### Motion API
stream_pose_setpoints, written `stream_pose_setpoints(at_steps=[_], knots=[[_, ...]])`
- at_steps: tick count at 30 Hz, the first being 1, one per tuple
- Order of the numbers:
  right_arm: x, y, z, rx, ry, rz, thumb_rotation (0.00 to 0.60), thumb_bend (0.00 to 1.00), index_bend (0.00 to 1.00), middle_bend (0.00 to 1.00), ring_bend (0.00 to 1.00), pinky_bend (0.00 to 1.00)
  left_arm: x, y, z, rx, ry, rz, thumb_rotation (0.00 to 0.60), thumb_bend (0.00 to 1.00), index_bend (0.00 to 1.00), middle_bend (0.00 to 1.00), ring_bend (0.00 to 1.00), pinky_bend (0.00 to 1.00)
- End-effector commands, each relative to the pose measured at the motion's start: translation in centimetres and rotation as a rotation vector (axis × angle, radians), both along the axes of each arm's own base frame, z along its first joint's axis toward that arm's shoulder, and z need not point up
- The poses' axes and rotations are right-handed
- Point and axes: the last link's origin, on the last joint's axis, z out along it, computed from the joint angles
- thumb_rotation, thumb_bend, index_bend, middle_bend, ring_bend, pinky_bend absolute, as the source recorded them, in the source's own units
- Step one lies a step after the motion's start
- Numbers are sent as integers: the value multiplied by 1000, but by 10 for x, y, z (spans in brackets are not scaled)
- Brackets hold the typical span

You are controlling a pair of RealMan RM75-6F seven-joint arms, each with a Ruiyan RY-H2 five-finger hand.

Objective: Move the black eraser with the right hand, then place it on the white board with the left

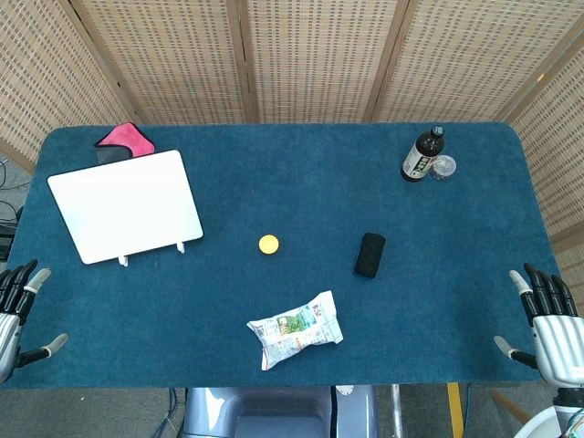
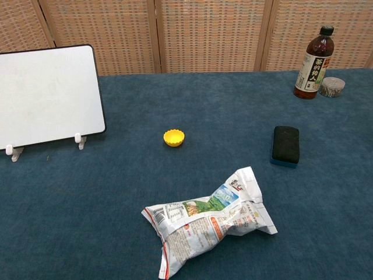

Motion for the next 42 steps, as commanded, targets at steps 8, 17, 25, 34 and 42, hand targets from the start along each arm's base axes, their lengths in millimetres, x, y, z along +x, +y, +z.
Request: stream_pose_setpoints(at_steps=[8,17,25,34,42], knots=[[1,-9,-15,86,38,35,600,28,6,0,0,0,0,3,-3,-10,11,-2,600,59,0,0,0,14],[29,-92,-58,402,127,363,600,53,101,0,0,0,3,20,-11,-34,-6,-19,600,68,0,0,0,14],[47,-158,-87,505,370,653,600,82,199,2,0,0,-1,34,-19,-26,18,27,600,68,0,0,0,14],[56,-210,-108,578,522,720,600,56,199,63,0,2,-7,53,-28,-25,45,104,600,71,0,0,0,14],[82,-230,-136,627,563,748,600,137,198,76,0,25,-10,64,-33,-40,59,137,600,75,0,0,0,14]])
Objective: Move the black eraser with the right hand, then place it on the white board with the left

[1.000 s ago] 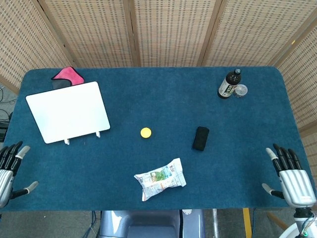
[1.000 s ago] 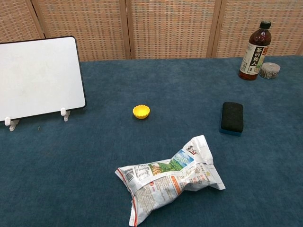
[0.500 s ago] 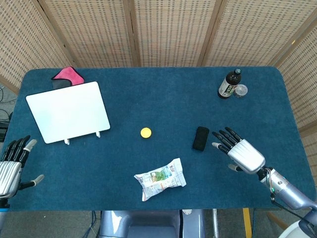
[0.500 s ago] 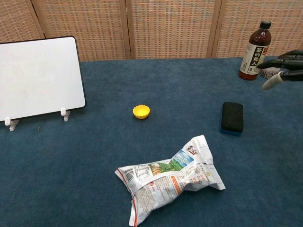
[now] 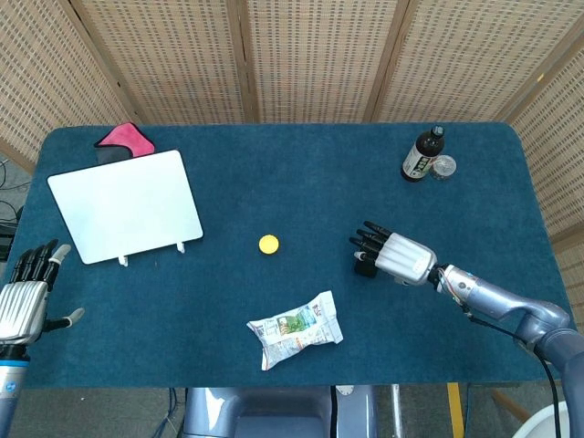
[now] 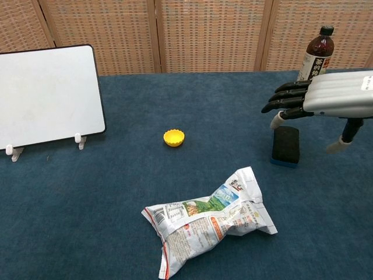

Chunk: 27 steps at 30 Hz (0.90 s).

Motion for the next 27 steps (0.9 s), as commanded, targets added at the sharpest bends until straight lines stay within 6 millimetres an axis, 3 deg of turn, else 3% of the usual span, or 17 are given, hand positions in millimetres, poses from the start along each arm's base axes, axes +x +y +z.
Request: stream_pose_setpoints(at_steps=[1,10,14,27], knots=[[14,-6,-22,20,19,15,600,142,199,77,0,26,-1,4,-2,-5,2,12,600,76,0,0,0,14],[21,-18,-44,-16,113,74,600,180,201,84,0,28,-3,5,1,0,-3,26,600,77,0,0,0,14],[19,-23,-49,-29,144,76,600,257,273,150,8,62,-4,6,3,4,-8,33,600,78,0,0,0,14],[15,-28,-61,-44,146,26,600,611,514,502,365,357,-6,8,5,1,-14,45,600,78,0,0,0,14]])
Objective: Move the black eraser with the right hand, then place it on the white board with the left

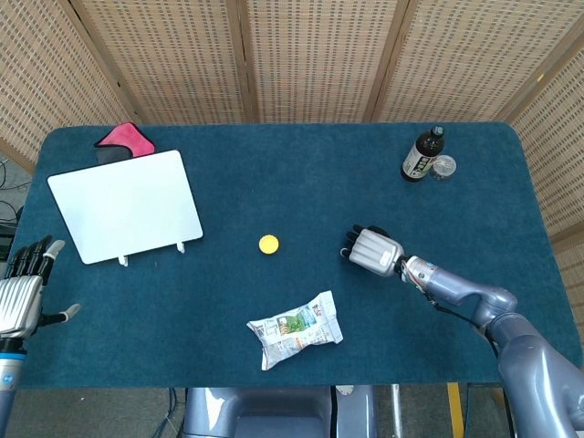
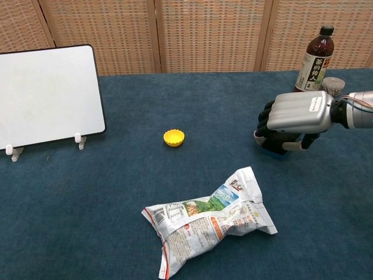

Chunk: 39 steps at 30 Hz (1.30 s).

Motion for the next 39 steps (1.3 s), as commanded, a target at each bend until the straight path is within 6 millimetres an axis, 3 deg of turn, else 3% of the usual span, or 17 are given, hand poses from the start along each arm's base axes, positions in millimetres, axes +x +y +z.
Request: stream_pose_setpoints(at_steps=[1,11,16,20,26,30,39], knots=[[0,0,-1,-7,-19,-8,600,619,524,513,377,365,0,1,0,-2,1,1,600,78,0,0,0,14],[14,1,12,-45,-197,0,600,646,574,559,429,426,1,0,-1,-5,0,0,600,77,0,0,0,14],[55,3,25,-22,-352,70,600,646,574,559,429,426,1,1,-1,-10,0,1,600,78,0,0,0,14],[94,13,20,42,-395,124,600,646,574,559,429,426,1,2,-2,-17,1,2,600,78,0,0,0,14],[167,39,-11,137,-357,260,600,646,574,559,429,432,0,3,-1,-14,-5,8,600,79,0,0,0,14],[202,51,-33,167,-330,325,600,667,574,559,429,452,-1,4,1,-12,-10,15,600,78,0,0,0,14],[246,61,-77,162,-262,376,600,672,574,556,429,452,-5,4,4,-15,-21,31,600,80,0,0,0,14]])
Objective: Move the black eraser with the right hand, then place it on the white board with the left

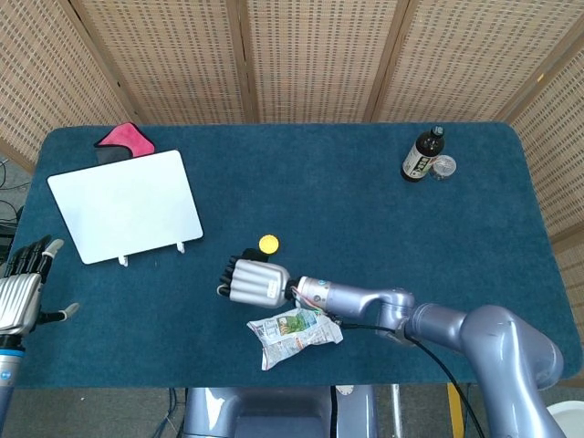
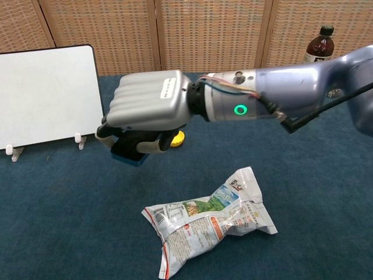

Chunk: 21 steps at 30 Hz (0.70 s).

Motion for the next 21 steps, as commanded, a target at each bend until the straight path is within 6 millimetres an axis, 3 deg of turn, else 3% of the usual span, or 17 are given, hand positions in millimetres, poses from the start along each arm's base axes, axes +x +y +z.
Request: stream_pose_setpoints(at_steps=[1,4,8,10,12,14,15,18,21], knots=[[17,2,-18,-17,7,-8,600,672,574,555,429,452,-1,0,1,1,-3,3,600,80,0,0,0,14],[24,-7,-32,-54,-2,-117,600,672,574,556,429,452,-3,-1,5,8,-14,12,600,81,0,0,0,14],[24,-9,-36,-75,2,-190,600,667,574,547,430,452,-5,-1,6,9,-20,15,600,81,0,0,0,14],[23,-8,-36,-67,16,-224,600,573,560,505,417,452,-5,-1,7,10,-21,14,600,81,0,0,0,14],[21,-6,-37,-51,41,-254,600,284,444,387,364,452,-4,-1,7,10,-20,13,600,81,0,0,0,14],[20,-3,-37,-31,58,-283,600,76,278,234,292,451,-4,-1,6,8,-20,14,600,80,0,0,0,14],[20,-1,-36,-19,63,-302,600,18,177,134,219,434,-4,-1,6,7,-19,13,600,81,0,0,0,14],[21,3,-35,11,59,-348,600,0,10,0,14,280,-4,-1,5,5,-15,13,600,82,0,0,0,14],[26,7,-31,16,21,-369,600,0,0,0,0,161,-4,-1,4,3,-14,12,600,82,0,0,0,14]])
